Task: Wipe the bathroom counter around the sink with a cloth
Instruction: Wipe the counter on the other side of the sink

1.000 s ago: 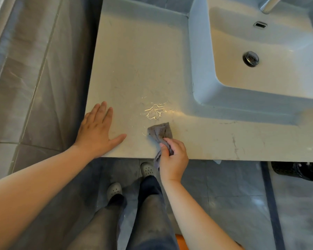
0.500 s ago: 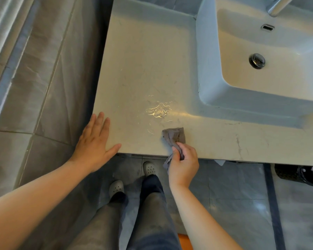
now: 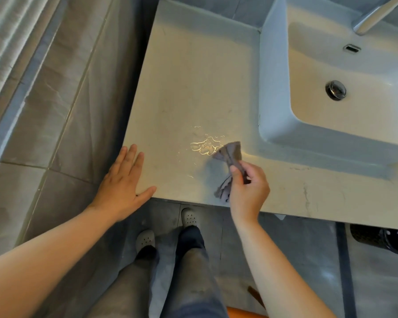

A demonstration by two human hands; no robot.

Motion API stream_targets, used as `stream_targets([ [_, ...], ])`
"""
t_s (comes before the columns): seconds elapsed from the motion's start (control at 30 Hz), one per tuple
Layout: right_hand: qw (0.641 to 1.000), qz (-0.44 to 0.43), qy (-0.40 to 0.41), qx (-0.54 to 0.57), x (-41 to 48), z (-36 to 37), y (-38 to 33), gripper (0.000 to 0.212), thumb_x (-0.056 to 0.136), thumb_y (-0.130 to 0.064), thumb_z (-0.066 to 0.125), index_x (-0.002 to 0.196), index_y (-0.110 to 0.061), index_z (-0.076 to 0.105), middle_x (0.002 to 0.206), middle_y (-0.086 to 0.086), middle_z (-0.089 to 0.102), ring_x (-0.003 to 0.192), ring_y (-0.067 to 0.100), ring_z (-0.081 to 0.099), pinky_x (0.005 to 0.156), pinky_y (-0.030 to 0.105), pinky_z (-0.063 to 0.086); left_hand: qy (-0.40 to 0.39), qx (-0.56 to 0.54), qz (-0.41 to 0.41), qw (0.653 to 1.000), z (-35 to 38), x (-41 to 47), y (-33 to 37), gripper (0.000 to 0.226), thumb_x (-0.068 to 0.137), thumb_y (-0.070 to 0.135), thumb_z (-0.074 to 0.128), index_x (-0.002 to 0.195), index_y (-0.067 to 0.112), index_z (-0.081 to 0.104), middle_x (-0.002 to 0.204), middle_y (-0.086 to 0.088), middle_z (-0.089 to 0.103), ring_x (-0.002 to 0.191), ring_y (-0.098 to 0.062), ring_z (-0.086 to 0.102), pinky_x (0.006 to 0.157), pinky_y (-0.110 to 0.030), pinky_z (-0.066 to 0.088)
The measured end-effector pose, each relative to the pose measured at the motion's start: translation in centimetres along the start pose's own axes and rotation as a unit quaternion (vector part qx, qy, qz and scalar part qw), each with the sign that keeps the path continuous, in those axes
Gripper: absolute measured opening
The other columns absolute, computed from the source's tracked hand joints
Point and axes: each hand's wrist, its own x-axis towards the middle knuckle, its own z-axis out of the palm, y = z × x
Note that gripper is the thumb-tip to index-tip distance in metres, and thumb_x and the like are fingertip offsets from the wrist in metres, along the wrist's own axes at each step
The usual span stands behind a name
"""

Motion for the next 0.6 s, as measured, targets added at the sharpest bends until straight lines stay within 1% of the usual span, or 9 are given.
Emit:
stream_targets([
  [0.03,1.0,0.002,0.011,-0.007,1.6,0.0,0.2,0.015,0.082,-0.008,0.068,0.097,-0.009,0.07,0.092,-0.001,0.064,0.085,0.006,0.058,0.078,0.012,0.045,0.005,-0.004,-0.003,1.0,0.1,0.0,0.0,0.092,0.084,0.072,0.026,0.152,0.016,-0.001,0.158,0.003,-0.021,0.142,-0.012,-0.025,0.117,-0.045,0.016],
  [0.13,0.999,0.027,0.019,-0.034,5.6,0.9,1.0,0.017,0.085,-0.013,0.067,0.101,-0.009,0.069,0.094,-0.002,0.062,0.087,0.008,0.056,0.074,0.007,0.041,0.018,-0.013,-0.012,1.0,0.3,0.1,0.2,0.092,0.082,0.072,0.022,0.152,0.014,0.006,0.159,0.002,-0.014,0.144,-0.012,-0.021,0.117,-0.043,0.016],
  [0.23,0.996,0.058,0.021,-0.063,7.9,2.5,2.1,0.021,0.087,-0.016,0.065,0.107,-0.009,0.068,0.102,0.003,0.065,0.091,0.012,0.056,0.077,0.015,0.04,0.032,-0.02,-0.015,0.999,0.4,0.2,0.4,0.091,0.081,0.07,0.021,0.152,0.013,0.011,0.16,0.001,-0.009,0.145,-0.012,-0.017,0.116,-0.04,0.015],
  [0.3,0.995,0.063,0.018,-0.081,8.2,3.5,2.6,0.021,0.088,-0.017,0.063,0.108,-0.009,0.067,0.105,0.004,0.064,0.094,0.013,0.057,0.077,0.014,0.037,0.037,-0.022,-0.018,0.999,0.4,0.1,0.5,0.091,0.081,0.069,0.021,0.152,0.013,0.011,0.16,0.001,-0.009,0.145,-0.012,-0.016,0.115,-0.038,0.013],
  [0.37,0.994,0.043,0.016,-0.1,8.1,4.4,2.8,0.02,0.089,-0.016,0.062,0.107,-0.009,0.067,0.105,0.005,0.063,0.092,0.012,0.055,0.075,0.01,0.033,0.037,-0.02,-0.023,0.999,0.5,0.1,0.6,0.09,0.082,0.07,0.02,0.152,0.014,0.008,0.159,0.003,-0.013,0.144,-0.011,-0.018,0.115,-0.037,0.012],
  [0.47,0.994,0.011,0.013,-0.111,7.9,5.4,2.6,0.018,0.088,-0.013,0.062,0.105,-0.008,0.067,0.104,0.005,0.063,0.091,0.011,0.053,0.073,0.006,0.03,0.034,-0.022,-0.027,0.999,0.6,0.1,0.6,0.09,0.082,0.07,0.02,0.152,0.015,0.005,0.159,0.003,-0.015,0.144,-0.011,-0.019,0.115,-0.04,0.013],
  [0.53,0.994,-0.006,0.0,-0.112,7.9,6.1,2.5,0.018,0.087,-0.011,0.062,0.103,-0.007,0.067,0.104,0.006,0.063,0.089,0.011,0.053,0.072,0.001,0.029,0.032,-0.02,-0.027,0.999,0.7,0.1,0.6,0.091,0.083,0.071,0.021,0.152,0.014,0.006,0.159,0.002,-0.014,0.145,-0.013,-0.017,0.116,-0.043,0.015],
  [0.6,0.994,-0.019,-0.011,-0.109,7.8,6.8,2.1,0.017,0.086,-0.009,0.062,0.102,-0.006,0.067,0.103,0.006,0.062,0.088,0.012,0.053,0.071,0.0,0.029,0.033,-0.02,-0.025,0.999,0.7,0.1,0.5,0.092,0.083,0.072,0.02,0.152,0.012,0.008,0.16,0.0,-0.011,0.146,-0.014,-0.015,0.116,-0.044,0.016],
])
